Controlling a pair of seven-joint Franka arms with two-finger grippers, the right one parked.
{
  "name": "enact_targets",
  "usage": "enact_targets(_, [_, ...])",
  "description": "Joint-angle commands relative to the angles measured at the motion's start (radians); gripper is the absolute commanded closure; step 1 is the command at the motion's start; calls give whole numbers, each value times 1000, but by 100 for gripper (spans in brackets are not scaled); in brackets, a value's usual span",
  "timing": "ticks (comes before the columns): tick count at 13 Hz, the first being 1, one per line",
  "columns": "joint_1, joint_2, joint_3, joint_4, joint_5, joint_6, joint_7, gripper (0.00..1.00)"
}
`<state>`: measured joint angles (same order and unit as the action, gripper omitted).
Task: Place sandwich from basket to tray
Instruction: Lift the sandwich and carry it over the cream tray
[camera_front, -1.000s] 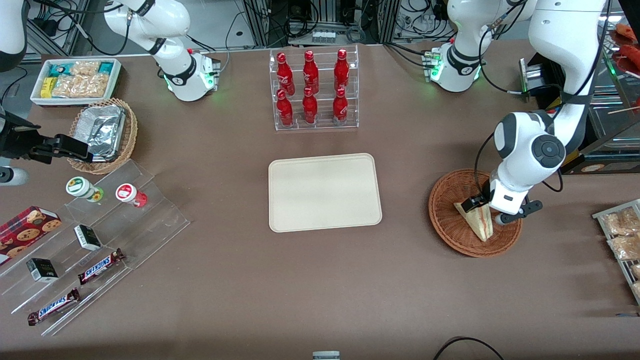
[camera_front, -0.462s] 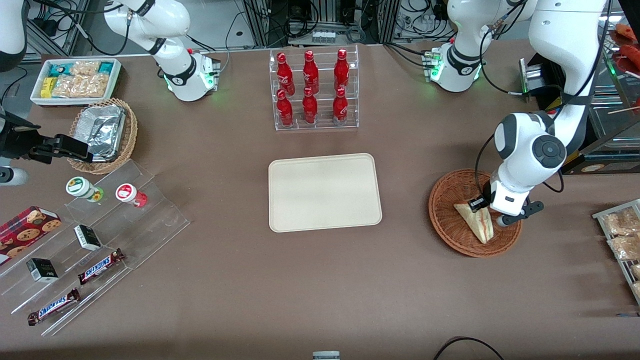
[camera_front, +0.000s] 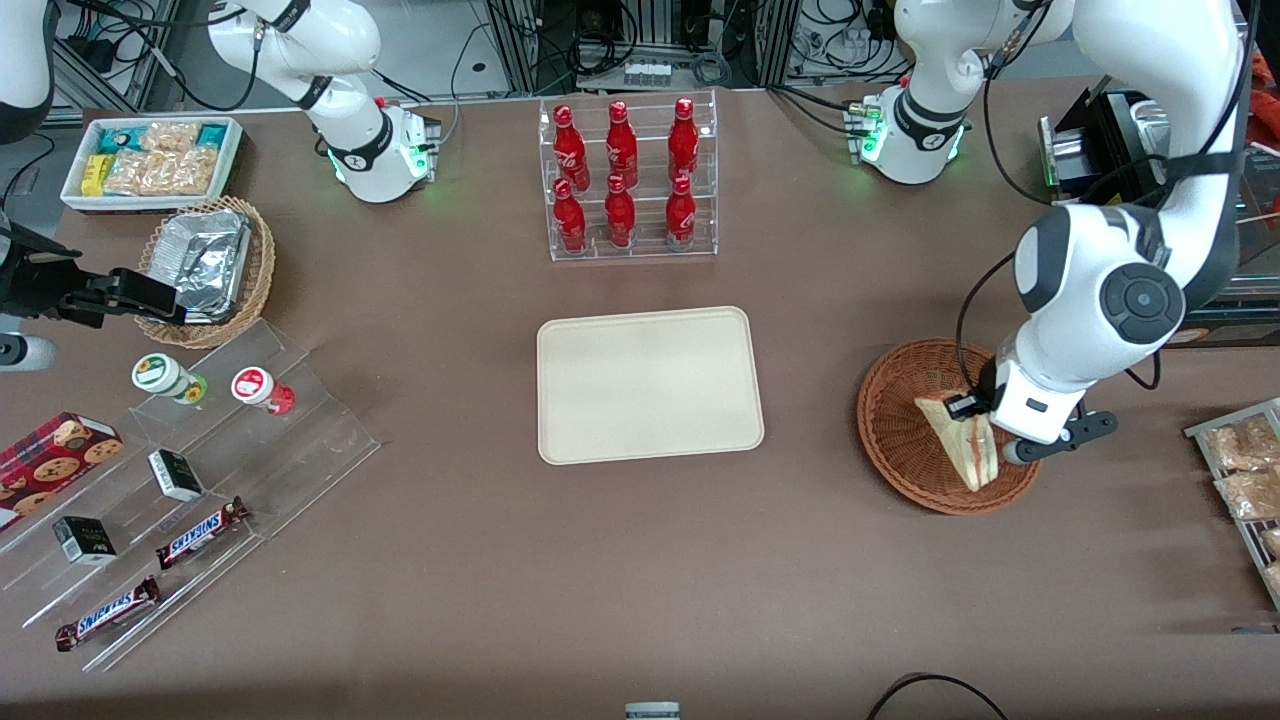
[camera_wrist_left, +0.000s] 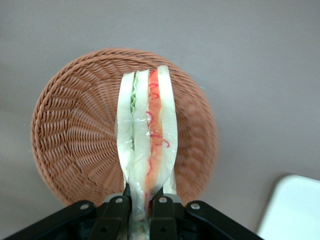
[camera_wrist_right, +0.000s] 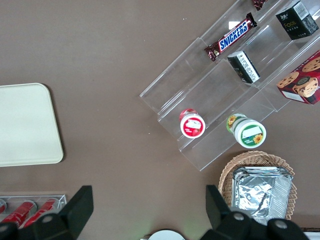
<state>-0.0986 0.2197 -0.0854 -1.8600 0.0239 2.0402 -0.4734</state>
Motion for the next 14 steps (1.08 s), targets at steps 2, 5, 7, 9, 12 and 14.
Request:
enact_targets(2, [-171, 15, 3, 137, 16, -120, -25, 100])
enact_targets(5, [-297, 50, 3, 194, 4, -118, -28, 100])
enact_targets(7, [-378, 96, 3, 231, 4, -118, -103, 100])
enact_targets(9, [-470, 162, 3, 269, 14, -112, -184, 100])
enact_targets(12, [-556, 249, 3, 288, 11, -48, -238, 100])
enact_targets(14, [-599, 294, 3, 286, 16, 1, -281, 100])
